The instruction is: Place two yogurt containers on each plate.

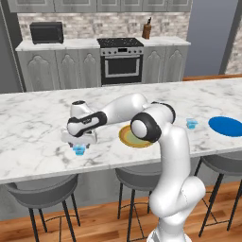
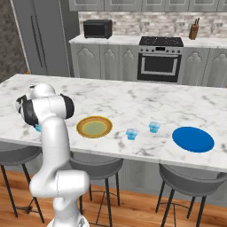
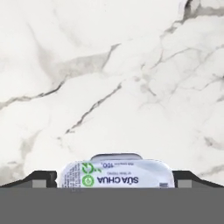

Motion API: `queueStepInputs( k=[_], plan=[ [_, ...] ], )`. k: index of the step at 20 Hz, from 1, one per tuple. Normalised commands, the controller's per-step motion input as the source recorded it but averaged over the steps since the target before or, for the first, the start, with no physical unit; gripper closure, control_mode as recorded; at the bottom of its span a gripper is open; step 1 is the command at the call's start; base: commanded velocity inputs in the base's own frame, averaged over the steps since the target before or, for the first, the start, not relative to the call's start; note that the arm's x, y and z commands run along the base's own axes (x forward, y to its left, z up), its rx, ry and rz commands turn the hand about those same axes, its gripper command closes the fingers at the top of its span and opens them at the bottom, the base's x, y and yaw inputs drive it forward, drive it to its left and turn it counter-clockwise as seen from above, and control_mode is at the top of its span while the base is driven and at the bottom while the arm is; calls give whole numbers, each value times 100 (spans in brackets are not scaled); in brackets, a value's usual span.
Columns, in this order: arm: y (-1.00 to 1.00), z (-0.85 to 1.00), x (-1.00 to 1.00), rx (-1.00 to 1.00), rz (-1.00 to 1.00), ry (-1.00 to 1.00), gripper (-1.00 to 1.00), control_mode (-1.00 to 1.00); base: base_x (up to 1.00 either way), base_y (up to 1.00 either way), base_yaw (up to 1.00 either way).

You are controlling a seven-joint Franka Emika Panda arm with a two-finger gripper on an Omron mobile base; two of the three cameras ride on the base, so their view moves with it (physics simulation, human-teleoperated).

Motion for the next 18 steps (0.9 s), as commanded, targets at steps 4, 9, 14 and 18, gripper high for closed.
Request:
queueStepInputs(
  k=[4,9,14,18],
  plan=[
    [-2,-11,-14,0,0,0,-100,-100,0,0,0],
    [0,-9,-13,0,0,0,-100,-100,0,0,0],
    [0,-6,-10,0,0,0,100,-100,0,0,0],
    [0,-6,-2,0,0,0,100,-100,0,0,0]
  ],
)
